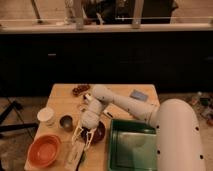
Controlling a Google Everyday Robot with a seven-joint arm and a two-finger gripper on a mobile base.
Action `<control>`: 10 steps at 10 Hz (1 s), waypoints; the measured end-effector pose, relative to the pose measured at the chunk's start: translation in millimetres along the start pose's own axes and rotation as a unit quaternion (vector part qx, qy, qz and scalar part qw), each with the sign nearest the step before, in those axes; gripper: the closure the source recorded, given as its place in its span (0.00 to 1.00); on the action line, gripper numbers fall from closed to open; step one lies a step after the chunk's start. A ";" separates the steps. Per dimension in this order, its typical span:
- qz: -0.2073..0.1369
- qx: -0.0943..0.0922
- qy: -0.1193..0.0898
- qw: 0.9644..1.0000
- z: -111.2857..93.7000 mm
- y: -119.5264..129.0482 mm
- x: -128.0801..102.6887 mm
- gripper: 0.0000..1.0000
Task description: Place eraser in plastic cup
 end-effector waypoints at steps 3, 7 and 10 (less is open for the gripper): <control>0.005 0.000 -0.011 1.000 -0.4 1.9 2.6 0.85; 0.005 0.002 -0.015 1.000 -1.4 1.0 5.1 0.85; 0.004 0.005 -0.015 1.000 -2.3 0.9 7.2 0.84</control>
